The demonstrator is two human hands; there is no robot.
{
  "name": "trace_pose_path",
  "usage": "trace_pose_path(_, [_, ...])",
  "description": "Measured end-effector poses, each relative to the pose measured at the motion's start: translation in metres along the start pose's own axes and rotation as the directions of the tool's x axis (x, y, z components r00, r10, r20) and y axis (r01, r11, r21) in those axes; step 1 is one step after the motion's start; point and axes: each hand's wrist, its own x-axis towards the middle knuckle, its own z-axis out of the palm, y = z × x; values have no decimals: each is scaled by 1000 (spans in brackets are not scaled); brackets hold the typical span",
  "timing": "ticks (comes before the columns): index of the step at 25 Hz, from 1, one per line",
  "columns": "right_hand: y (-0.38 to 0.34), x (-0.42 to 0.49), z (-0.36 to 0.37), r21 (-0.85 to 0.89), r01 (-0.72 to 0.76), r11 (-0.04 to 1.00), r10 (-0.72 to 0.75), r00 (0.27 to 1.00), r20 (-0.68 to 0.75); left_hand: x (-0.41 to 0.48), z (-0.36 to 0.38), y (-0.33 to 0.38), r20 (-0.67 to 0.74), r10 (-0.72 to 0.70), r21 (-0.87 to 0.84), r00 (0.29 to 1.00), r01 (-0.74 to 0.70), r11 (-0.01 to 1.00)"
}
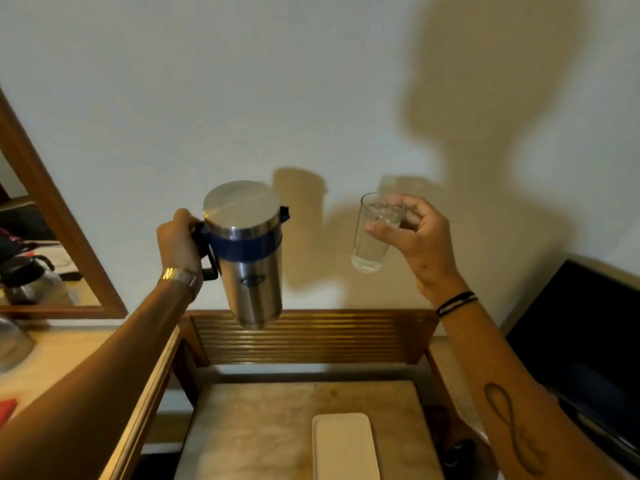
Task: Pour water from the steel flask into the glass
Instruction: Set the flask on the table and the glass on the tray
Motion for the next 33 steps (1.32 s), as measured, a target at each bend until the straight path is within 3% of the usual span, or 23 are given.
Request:
trace_pose_path(6, [138, -77, 9, -137, -204, 969, 210, 977, 31, -46, -65, -162, -98, -292, 62, 951, 299, 952])
trace_pose_path(13, [277, -159, 16, -194, -329, 924, 339, 941, 20, -105, -116, -328, -255, -405, 156, 878, 451, 879])
trace_pose_path(18, [370, -208, 10, -241, -351, 905, 368, 929, 28, -142, -138, -429, -243, -369, 223, 897, 422, 879])
trace_pose_path(23, [439, -251, 7, -298, -420, 857, 452, 891, 46, -157, -171, -506, -286, -453, 189, 844, 513, 837])
trace_pose_path(33, [526, -312, 17, -386, -531, 754, 574, 819, -5, -185, -198, -565, -243, -465, 225, 852, 515, 827])
